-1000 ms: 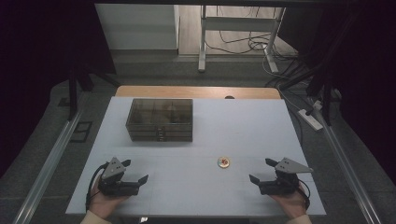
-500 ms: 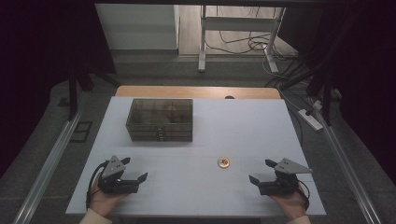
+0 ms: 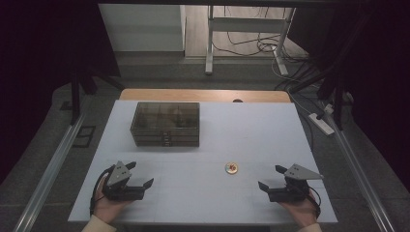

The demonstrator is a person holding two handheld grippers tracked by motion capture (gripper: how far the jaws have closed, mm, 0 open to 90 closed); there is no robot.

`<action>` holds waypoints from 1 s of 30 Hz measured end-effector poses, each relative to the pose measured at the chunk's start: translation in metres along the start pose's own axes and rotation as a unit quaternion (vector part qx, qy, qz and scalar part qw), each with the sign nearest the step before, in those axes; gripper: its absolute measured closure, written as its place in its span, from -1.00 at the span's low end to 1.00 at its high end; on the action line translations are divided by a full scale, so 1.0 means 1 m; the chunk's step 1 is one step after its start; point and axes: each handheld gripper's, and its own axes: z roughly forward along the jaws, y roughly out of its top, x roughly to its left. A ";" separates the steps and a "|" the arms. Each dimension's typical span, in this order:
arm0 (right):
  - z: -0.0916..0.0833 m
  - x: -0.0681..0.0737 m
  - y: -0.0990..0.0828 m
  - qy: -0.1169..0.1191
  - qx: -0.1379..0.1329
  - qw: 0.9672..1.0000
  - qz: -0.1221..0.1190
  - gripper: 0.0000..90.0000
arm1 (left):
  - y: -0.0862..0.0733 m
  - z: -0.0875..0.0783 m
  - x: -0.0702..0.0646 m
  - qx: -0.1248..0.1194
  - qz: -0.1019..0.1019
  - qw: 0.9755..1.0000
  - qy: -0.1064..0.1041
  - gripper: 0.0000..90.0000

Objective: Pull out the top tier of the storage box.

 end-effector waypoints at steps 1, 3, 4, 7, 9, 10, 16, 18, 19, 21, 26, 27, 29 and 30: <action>0.000 0.000 0.000 0.001 0.001 1.000 0.001 -0.83 | 0.000 0.000 0.000 -0.001 0.003 1.000 0.001 -0.71; 0.001 0.000 -0.001 0.000 0.002 1.000 0.001 -0.83 | 0.001 0.000 -0.001 -0.002 0.008 1.000 0.004 -0.71; 0.001 0.000 -0.001 0.002 0.003 1.000 0.001 -0.83 | 0.001 0.000 -0.001 -0.003 0.011 1.000 0.006 -0.70; 0.001 0.001 -0.001 0.002 0.004 1.000 0.000 -0.83 | 0.002 0.001 -0.002 -0.001 0.022 1.000 0.011 -0.70; 0.001 0.001 -0.001 0.002 0.005 1.000 -0.001 -0.83 | 0.004 0.002 -0.003 0.007 0.034 0.999 0.024 -0.69; 0.001 0.001 -0.001 0.002 0.005 1.000 -0.001 -0.83 | 0.004 0.002 -0.003 0.007 0.034 0.999 0.024 -0.69; 0.003 0.002 -0.001 0.004 0.010 1.000 -0.004 -0.83 | 0.006 0.004 -0.007 0.007 0.069 0.997 0.038 -0.68; 0.003 0.003 -0.001 0.005 0.009 1.000 -0.006 -0.83 | 0.007 0.004 -0.008 0.007 0.076 0.996 0.040 -0.68; 0.003 0.003 -0.001 0.005 0.009 1.000 -0.006 -0.83 | 0.008 0.005 -0.009 0.009 0.082 0.996 0.042 -0.68; 0.003 0.003 0.000 0.005 0.009 1.000 -0.006 -0.83 | 0.009 0.006 -0.010 0.012 0.090 0.995 0.047 -0.68; 0.004 0.003 -0.001 0.005 0.010 1.000 -0.007 -0.83 | 0.010 0.009 -0.012 0.013 0.106 0.993 0.058 -0.67; 0.004 0.003 -0.001 0.005 0.011 1.000 -0.007 -0.83 | 0.011 0.009 -0.012 0.013 0.110 0.992 0.060 -0.67; 0.004 0.003 -0.001 0.005 0.011 1.000 -0.007 -0.83 | 0.011 0.010 -0.013 0.015 0.119 0.991 0.064 -0.66; 0.004 0.003 -0.001 0.005 0.011 1.000 -0.007 -0.83 | 0.012 0.011 -0.013 0.015 0.122 0.990 0.066 -0.66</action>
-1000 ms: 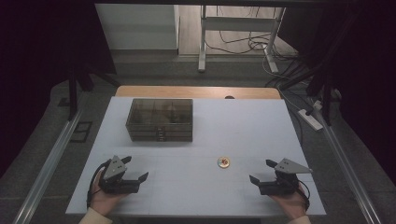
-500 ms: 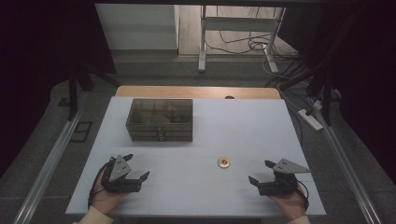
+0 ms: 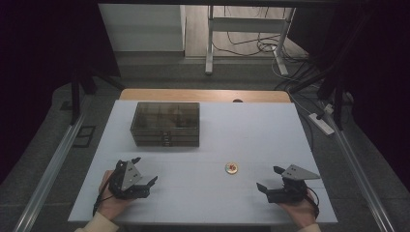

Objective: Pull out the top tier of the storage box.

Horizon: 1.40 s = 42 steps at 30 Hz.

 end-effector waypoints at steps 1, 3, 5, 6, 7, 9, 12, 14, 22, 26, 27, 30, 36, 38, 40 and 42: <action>0.000 0.000 0.000 0.000 0.001 1.000 0.001 -0.83 | 0.002 0.001 -0.001 -0.001 0.007 1.000 0.002 -0.66; 0.001 0.000 -0.001 0.001 0.003 1.000 0.001 -0.83 | 0.003 0.002 -0.001 -0.001 0.010 1.000 0.004 -0.66; 0.001 0.000 -0.001 0.001 0.005 1.000 0.000 -0.83 | 0.004 0.004 -0.002 -0.002 0.016 1.000 0.007 -0.65; 0.001 0.000 -0.001 0.001 0.005 1.000 0.000 -0.83 | 0.004 0.005 -0.002 -0.002 0.018 1.000 0.007 -0.65; 0.001 0.001 -0.001 0.000 0.004 1.000 0.000 -0.83 | 0.005 0.006 -0.002 0.000 0.019 1.000 0.008 -0.65; 0.001 0.001 -0.001 -0.001 0.003 1.000 -0.001 -0.83 | 0.005 0.007 -0.002 -0.001 0.023 1.000 0.006 -0.65; 0.000 0.001 0.000 -0.005 0.006 1.000 -0.005 -0.83 | 0.006 0.008 -0.002 -0.001 0.026 1.000 0.008 -0.65; 0.000 0.001 0.000 -0.005 0.006 1.000 -0.005 -0.83 | 0.006 0.008 -0.003 -0.001 0.029 1.000 0.010 -0.65; 0.000 0.002 0.000 -0.007 0.005 1.000 -0.006 -0.83 | 0.006 0.009 -0.003 0.005 0.043 0.999 0.020 -0.63; -0.001 0.002 -0.001 -0.007 0.004 1.000 -0.005 -0.83 | 0.007 0.009 -0.004 0.009 0.054 0.998 0.029 -0.62; -0.001 0.002 -0.001 -0.007 0.004 1.000 -0.004 -0.83 | 0.007 0.009 -0.005 0.010 0.058 0.998 0.032 -0.62; -0.001 0.001 -0.001 -0.008 0.005 1.000 -0.005 -0.83 | 0.008 0.009 -0.005 0.012 0.069 0.997 0.041 -0.61; 0.000 0.002 -0.001 -0.009 0.005 1.000 -0.005 -0.83 | 0.009 0.007 -0.006 0.012 0.075 0.996 0.048 -0.61; 0.001 0.002 -0.001 -0.008 0.008 1.000 -0.005 -0.83 | 0.009 0.007 -0.007 0.012 0.079 0.996 0.049 -0.61; 0.001 0.002 -0.001 -0.008 0.009 1.000 -0.005 -0.83 | 0.010 0.008 -0.008 0.014 0.083 0.995 0.050 -0.61; 0.002 0.002 -0.001 -0.008 0.008 1.000 -0.005 -0.83 | 0.010 0.010 -0.008 0.017 0.091 0.994 0.055 -0.60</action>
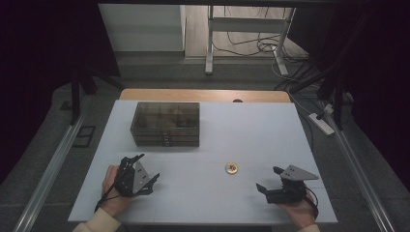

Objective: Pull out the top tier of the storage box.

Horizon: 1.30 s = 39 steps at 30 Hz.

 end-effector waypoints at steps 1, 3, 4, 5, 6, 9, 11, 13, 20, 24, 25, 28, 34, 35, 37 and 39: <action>0.000 0.000 0.000 0.000 0.001 1.000 0.000 -0.83 | 0.000 0.001 0.000 0.000 0.001 1.000 0.002 -0.60; 0.000 0.000 0.000 0.000 0.001 1.000 0.000 -0.83 | 0.001 0.002 0.000 0.002 0.005 1.000 0.004 -0.60; 0.000 0.000 0.000 0.000 0.001 1.000 0.000 -0.83 | 0.001 0.002 0.000 0.002 0.007 1.000 0.006 -0.60; 0.000 0.000 0.000 0.000 0.001 1.000 0.000 -0.83 | 0.001 0.003 0.000 0.002 0.009 1.000 0.008 -0.59; 0.000 0.000 0.000 0.000 0.000 1.000 0.000 -0.83 | 0.002 0.003 0.000 0.003 0.011 1.000 0.009 -0.59; 0.000 0.000 0.000 0.000 0.000 1.000 0.000 -0.83 | 0.003 0.003 0.000 0.003 0.018 1.000 0.015 -0.57; 0.001 0.000 0.000 0.000 0.001 1.000 -0.001 -0.83 | 0.004 0.003 -0.001 0.002 0.023 1.000 0.018 -0.56; 0.001 0.000 0.000 -0.001 0.001 1.000 0.000 -0.83 | 0.005 0.003 -0.001 0.003 0.028 0.999 0.022 -0.56; 0.000 0.000 0.000 -0.002 0.001 1.000 -0.001 -0.83 | 0.009 0.005 -0.003 0.006 0.045 0.998 0.036 -0.54; 0.000 0.000 0.000 -0.002 0.002 1.000 -0.001 -0.83 | 0.011 0.005 -0.003 0.006 0.051 0.998 0.039 -0.54; 0.000 0.000 0.000 -0.002 0.002 1.000 -0.001 -0.83 | 0.012 0.006 -0.003 0.006 0.053 0.998 0.040 -0.53; 0.001 0.000 0.000 -0.001 0.002 1.000 -0.001 -0.83 | 0.014 0.006 -0.004 0.006 0.059 0.997 0.043 -0.53; 0.001 0.000 0.000 -0.001 0.004 1.000 -0.001 -0.83 | 0.019 0.006 -0.004 0.003 0.074 0.996 0.053 -0.52; 0.001 0.000 0.000 -0.002 0.004 1.000 -0.001 -0.83 | 0.020 0.006 -0.003 0.002 0.074 0.996 0.053 -0.51; 0.001 0.000 0.000 -0.001 0.004 1.000 -0.001 -0.83 | 0.020 0.007 -0.003 0.002 0.075 0.996 0.055 -0.51; 0.001 0.000 0.000 -0.002 0.004 1.000 0.000 -0.83 | 0.021 0.008 -0.001 0.003 0.076 0.995 0.058 -0.51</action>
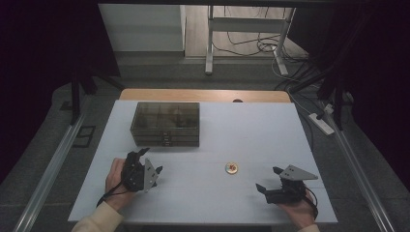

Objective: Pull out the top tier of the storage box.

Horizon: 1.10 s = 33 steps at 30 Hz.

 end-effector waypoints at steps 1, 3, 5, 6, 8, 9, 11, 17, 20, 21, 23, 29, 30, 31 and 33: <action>0.000 0.000 0.000 0.000 0.000 1.000 0.000 -0.83 | 0.000 0.000 0.001 0.001 0.000 1.000 0.001 -0.51; 0.001 0.000 0.000 0.000 0.001 1.000 0.000 -0.83 | 0.000 0.001 0.002 0.000 -0.002 1.000 0.004 -0.51; 0.001 0.000 0.000 0.000 0.002 1.000 -0.001 -0.83 | 0.000 0.002 0.002 0.000 0.000 1.000 0.006 -0.50; 0.001 0.000 0.000 0.001 0.002 1.000 -0.001 -0.83 | 0.000 0.003 0.002 -0.001 0.001 1.000 0.007 -0.50; 0.001 0.000 0.000 0.001 0.002 1.000 0.000 -0.83 | 0.000 0.003 0.002 -0.003 0.005 1.000 0.009 -0.50; 0.001 0.000 0.000 0.000 0.002 1.000 0.001 -0.83 | 0.000 0.003 0.002 -0.005 0.008 1.000 0.010 -0.50; 0.001 0.000 0.000 0.000 0.002 1.000 0.002 -0.83 | 0.000 0.005 0.002 -0.011 0.012 1.000 0.014 -0.49; 0.001 0.000 0.000 0.001 0.002 1.000 0.001 -0.83 | -0.001 0.009 0.003 -0.023 0.028 0.999 0.027 -0.48; 0.001 0.000 0.000 0.001 0.003 1.000 0.002 -0.83 | -0.001 0.011 0.003 -0.024 0.037 0.998 0.033 -0.47; 0.001 0.000 -0.001 0.001 0.003 1.000 0.002 -0.83 | 0.000 0.012 0.003 -0.025 0.039 0.998 0.034 -0.47; 0.001 0.000 -0.001 0.001 0.004 1.000 0.001 -0.83 | 0.000 0.013 0.003 -0.026 0.043 0.998 0.036 -0.46; 0.001 0.000 -0.001 0.001 0.004 1.000 0.001 -0.83 | 0.002 0.016 0.004 -0.027 0.053 0.997 0.045 -0.45; 0.001 0.000 -0.001 0.001 0.004 1.000 0.001 -0.83 | 0.003 0.017 0.004 -0.027 0.055 0.997 0.045 -0.45; 0.001 0.000 -0.001 0.001 0.004 1.000 0.001 -0.83 | 0.003 0.017 0.004 -0.027 0.056 0.997 0.046 -0.45; 0.001 0.000 -0.001 0.001 0.005 1.000 0.001 -0.83 | 0.004 0.018 0.005 -0.027 0.058 0.997 0.047 -0.45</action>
